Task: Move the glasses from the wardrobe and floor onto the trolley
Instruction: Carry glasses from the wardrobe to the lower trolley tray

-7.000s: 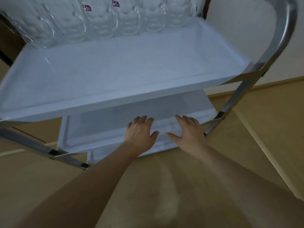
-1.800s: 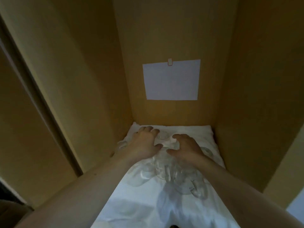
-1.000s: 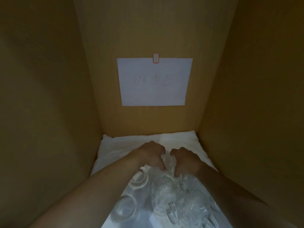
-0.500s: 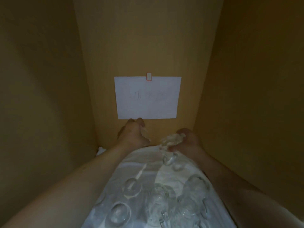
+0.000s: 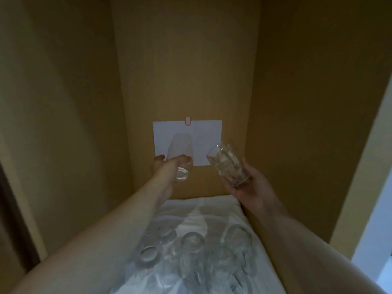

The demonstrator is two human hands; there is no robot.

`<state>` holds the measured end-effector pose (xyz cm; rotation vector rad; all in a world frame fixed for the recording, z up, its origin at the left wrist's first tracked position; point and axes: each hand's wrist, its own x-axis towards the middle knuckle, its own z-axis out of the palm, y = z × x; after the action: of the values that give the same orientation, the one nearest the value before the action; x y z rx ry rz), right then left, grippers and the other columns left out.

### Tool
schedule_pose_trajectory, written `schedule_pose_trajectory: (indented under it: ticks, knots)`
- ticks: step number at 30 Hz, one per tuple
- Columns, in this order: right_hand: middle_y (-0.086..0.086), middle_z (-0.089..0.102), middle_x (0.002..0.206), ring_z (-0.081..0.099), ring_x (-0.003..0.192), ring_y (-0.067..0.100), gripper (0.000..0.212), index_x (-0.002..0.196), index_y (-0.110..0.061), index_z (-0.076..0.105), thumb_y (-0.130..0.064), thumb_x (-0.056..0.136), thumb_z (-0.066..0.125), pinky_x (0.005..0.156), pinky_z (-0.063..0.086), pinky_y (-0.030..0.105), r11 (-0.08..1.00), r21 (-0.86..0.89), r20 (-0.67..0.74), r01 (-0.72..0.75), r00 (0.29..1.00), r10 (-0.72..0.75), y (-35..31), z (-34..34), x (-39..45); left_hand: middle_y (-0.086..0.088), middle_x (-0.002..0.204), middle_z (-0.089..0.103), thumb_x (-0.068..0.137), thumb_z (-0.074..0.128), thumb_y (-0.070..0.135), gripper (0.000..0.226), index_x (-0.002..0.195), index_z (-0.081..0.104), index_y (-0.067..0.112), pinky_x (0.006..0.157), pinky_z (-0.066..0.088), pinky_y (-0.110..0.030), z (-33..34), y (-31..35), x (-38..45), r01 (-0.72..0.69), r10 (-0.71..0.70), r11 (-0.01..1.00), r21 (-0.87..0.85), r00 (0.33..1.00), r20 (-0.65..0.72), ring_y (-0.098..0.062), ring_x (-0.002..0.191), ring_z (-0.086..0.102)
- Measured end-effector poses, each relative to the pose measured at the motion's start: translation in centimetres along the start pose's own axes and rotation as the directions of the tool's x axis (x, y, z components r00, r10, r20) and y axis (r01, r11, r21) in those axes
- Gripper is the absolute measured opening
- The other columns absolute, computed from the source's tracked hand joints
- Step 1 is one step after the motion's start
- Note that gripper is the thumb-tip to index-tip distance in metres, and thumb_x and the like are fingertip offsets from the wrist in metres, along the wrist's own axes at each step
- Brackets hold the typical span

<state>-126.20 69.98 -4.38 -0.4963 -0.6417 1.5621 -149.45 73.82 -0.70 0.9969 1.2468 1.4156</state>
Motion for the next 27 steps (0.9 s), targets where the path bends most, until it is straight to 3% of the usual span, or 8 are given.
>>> schedule_pose_trajectory:
  ticks: [4,7,9,13,16,19,23,27]
  knots:
    - [0.014,0.067,0.132,0.068,0.115,0.031,0.03,0.119,-0.013,0.075,-0.019,0.09,0.072,0.095,0.054,0.049,0.999,0.001,0.029,-0.045,0.999,0.045,0.0,0.8,-2.6,-0.005,0.059,0.065,0.088,0.069,0.006,0.01,0.095,0.069,0.0,0.045,0.048,-0.022,0.2,0.3,-4.0,0.136,-0.101,0.955,-0.265,0.985,0.141,-0.017,0.047,0.06]
    - [0.019,0.069,0.125,0.07,0.108,0.036,0.042,0.123,-0.008,0.07,-0.014,0.082,0.073,0.088,0.056,0.055,0.993,0.054,-0.071,-0.106,0.991,0.109,0.6,0.7,-4.5,0.001,0.046,0.056,0.091,0.06,0.0,0.036,0.059,0.074,0.01,0.04,0.046,-0.02,-0.4,-0.3,-6.5,0.139,-0.07,0.925,-0.354,0.977,0.202,-0.012,0.037,0.055]
    - [0.018,0.07,0.123,0.069,0.111,0.036,0.048,0.125,-0.01,0.067,-0.022,0.079,0.075,0.089,0.056,0.055,0.992,0.033,-0.099,-0.122,0.987,0.125,1.2,0.7,-5.8,0.0,0.052,0.063,0.09,0.063,0.001,0.045,0.048,0.073,0.013,0.045,0.052,-0.024,-1.4,-0.3,-8.0,0.118,-0.048,0.927,-0.357,0.979,0.199,-0.014,0.044,0.062]
    - [0.016,0.071,0.122,0.07,0.104,0.03,0.049,0.123,-0.014,0.07,-0.037,0.081,0.079,0.103,0.048,0.044,0.991,0.0,-0.098,-0.135,0.986,0.135,2.2,0.3,-7.9,-0.011,0.078,0.074,0.077,0.079,0.011,0.012,0.065,0.079,0.014,0.083,0.059,-0.056,-3.2,-0.5,-11.1,0.163,-0.079,0.915,-0.37,0.97,0.232,-0.031,0.077,0.075]
    - [0.021,0.068,0.125,0.07,0.106,0.034,0.05,0.123,-0.009,0.069,-0.038,0.083,0.079,0.101,0.052,0.046,0.984,0.006,-0.042,-0.177,0.983,0.177,2.6,0.1,-9.7,-0.014,0.086,0.073,0.071,0.079,0.012,0.002,0.07,0.077,0.012,0.086,0.055,-0.061,-3.7,-1.3,-13.1,0.18,-0.079,0.883,-0.433,0.968,0.24,-0.037,0.085,0.074]
    - [0.027,0.065,0.127,0.066,0.113,0.045,0.027,0.105,-0.004,0.077,-0.02,0.083,0.079,0.095,0.052,0.061,0.973,-0.06,0.043,-0.221,0.974,0.224,3.3,0.4,-11.7,-0.011,0.076,0.068,0.062,0.085,0.018,0.022,0.079,0.072,0.013,0.087,0.056,-0.058,-3.7,-2.0,-14.4,0.204,-0.106,0.861,-0.467,0.968,0.227,-0.034,0.074,0.072]
    - [0.022,0.068,0.125,0.067,0.113,0.043,0.026,0.101,-0.011,0.081,-0.025,0.078,0.082,0.095,0.051,0.063,0.977,-0.082,0.042,-0.196,0.979,0.2,4.0,1.3,-13.9,-0.012,0.082,0.072,0.041,0.102,0.033,0.088,0.115,0.06,0.01,0.092,0.054,-0.06,-4.0,-2.4,-15.3,0.25,-0.157,0.877,-0.41,0.956,0.246,-0.032,0.068,0.07]
    - [0.019,0.069,0.124,0.07,0.109,0.037,0.029,0.106,-0.009,0.08,-0.03,0.088,0.071,0.098,0.05,0.061,0.988,-0.093,0.045,-0.123,0.991,0.127,4.3,2.0,-15.0,-0.009,0.083,0.075,0.053,0.097,0.037,0.079,0.12,0.063,0.011,0.082,0.058,-0.051,-4.5,-2.2,-15.3,0.23,-0.129,0.935,-0.269,0.928,0.348,-0.028,0.071,0.071]
